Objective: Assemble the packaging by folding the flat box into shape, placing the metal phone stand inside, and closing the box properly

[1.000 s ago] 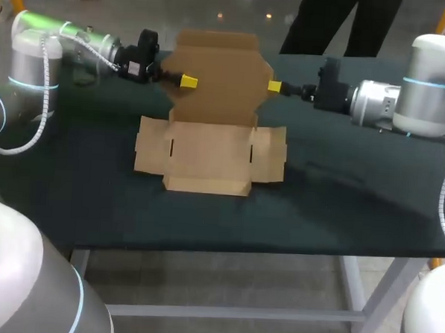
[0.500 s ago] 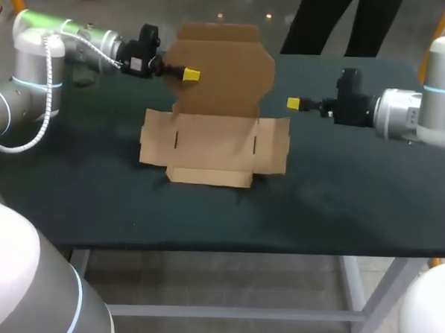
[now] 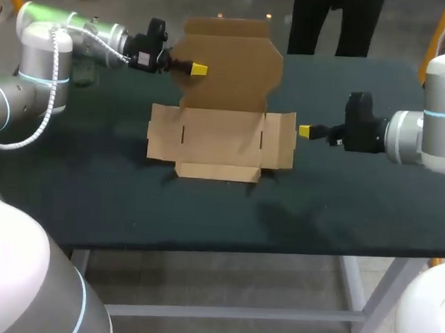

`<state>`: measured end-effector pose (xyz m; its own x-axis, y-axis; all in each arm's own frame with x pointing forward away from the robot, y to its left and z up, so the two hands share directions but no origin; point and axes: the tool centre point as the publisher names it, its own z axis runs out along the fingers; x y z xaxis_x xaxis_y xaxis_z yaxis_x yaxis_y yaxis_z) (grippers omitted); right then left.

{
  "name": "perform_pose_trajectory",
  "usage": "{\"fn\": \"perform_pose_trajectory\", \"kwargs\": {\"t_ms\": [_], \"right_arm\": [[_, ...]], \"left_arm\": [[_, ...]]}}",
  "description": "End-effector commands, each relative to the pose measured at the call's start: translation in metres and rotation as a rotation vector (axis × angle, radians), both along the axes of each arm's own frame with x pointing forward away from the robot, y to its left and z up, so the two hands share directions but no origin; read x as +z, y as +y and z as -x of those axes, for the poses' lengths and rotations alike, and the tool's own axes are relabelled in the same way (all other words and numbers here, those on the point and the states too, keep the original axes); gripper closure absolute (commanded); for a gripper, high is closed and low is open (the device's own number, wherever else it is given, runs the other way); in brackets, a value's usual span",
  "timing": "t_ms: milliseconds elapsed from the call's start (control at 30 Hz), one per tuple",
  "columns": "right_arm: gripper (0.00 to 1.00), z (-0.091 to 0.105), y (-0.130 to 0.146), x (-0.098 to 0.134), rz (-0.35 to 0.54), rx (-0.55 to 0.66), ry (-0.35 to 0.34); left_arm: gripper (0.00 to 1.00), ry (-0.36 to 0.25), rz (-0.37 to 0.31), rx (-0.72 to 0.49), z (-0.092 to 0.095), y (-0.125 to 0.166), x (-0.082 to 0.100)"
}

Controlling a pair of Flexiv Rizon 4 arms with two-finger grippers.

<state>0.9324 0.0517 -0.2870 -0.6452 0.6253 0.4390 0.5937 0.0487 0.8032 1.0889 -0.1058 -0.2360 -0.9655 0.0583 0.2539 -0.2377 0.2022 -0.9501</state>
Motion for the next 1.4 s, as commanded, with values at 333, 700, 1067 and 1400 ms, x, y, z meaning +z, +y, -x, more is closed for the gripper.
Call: {"fn": "perform_pose_trajectory", "kwargs": {"t_ms": [333,700,1067,1400], "right_arm": [[1.00,0.003,0.000,0.005,0.009,-0.007,0.003],[1.00,0.009,0.027,0.001,0.067,0.024,-0.141],[1.00,0.031,0.039,-0.010,0.137,0.046,-0.243],[1.00,0.041,0.033,-0.026,0.165,0.054,-0.260]], "left_arm": [[1.00,-0.020,-0.031,0.084,0.014,0.000,0.008],[1.00,-0.054,0.004,0.107,0.027,-0.008,0.025],[1.00,-0.070,-0.011,0.122,0.044,-0.028,0.044],[1.00,-0.065,-0.011,0.114,0.056,-0.042,0.055]]}}
